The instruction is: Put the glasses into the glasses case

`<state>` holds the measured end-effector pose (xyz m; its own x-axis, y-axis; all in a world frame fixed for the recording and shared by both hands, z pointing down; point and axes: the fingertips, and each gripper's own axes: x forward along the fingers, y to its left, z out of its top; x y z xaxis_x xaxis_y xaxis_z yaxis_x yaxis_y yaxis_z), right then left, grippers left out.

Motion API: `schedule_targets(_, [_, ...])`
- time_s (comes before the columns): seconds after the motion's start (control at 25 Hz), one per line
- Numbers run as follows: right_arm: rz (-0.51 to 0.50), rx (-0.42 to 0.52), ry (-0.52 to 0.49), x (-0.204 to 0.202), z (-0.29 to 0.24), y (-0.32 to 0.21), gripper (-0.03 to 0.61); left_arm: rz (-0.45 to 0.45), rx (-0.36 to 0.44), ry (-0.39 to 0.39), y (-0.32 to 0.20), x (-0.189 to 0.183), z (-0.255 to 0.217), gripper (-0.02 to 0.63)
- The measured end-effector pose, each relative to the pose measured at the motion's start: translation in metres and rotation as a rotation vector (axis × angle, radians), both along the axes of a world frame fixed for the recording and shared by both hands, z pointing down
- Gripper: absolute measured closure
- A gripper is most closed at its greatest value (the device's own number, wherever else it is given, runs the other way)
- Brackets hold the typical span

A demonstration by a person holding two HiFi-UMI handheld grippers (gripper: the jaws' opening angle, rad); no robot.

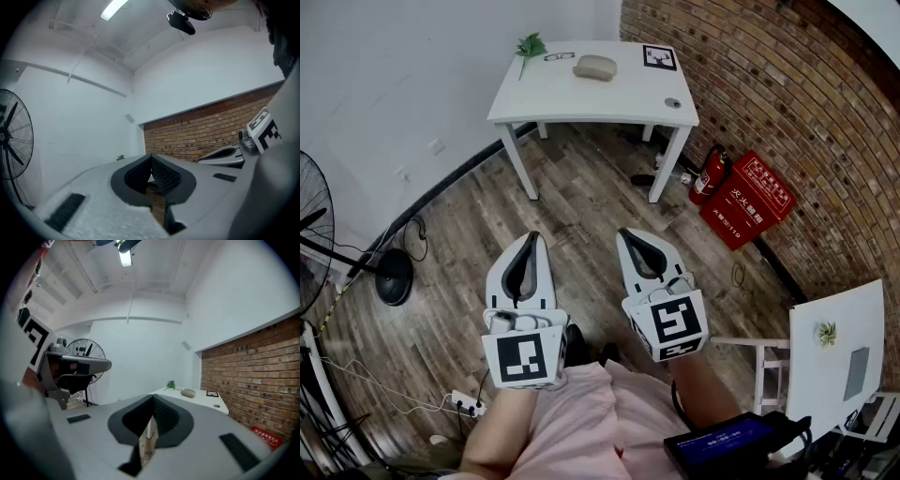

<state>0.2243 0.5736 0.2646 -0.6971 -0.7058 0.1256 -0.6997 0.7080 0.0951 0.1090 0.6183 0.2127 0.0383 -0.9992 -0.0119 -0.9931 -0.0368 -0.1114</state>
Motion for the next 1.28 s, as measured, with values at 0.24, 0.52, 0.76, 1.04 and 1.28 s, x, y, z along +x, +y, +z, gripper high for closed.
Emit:
schedule_targets(0.24, [0.01, 0.012, -0.004, 0.006, -0.001, 0.003, 0.575, -0.009, -0.008, 0.001, 0.006, 0.004, 0.003, 0.606])
schedule_targets(0.52, [-0.015, 0.009, -0.007, 0.008, 0.0, -0.002, 0.411, -0.031, -0.013, -0.01, 0.007, 0.005, 0.006, 0.605])
schedule_targets(0.76, [-0.002, 0.012, -0.007, 0.001, 0.005, -0.028, 0.413, -0.04, -0.03, -0.007, -0.014, -0.008, 0.015, 0.605])
schedule_targets(1.04, [0.035, -0.016, 0.022, -0.031, 0.031, -0.102, 0.417, -0.039, -0.088, 0.017, -0.086, -0.052, 0.045, 0.605])
schedule_targets(1.28, [0.065, -0.03, 0.048, -0.076, 0.039, -0.186, 0.431, -0.018, -0.115, 0.033, -0.173, -0.108, 0.056, 0.604])
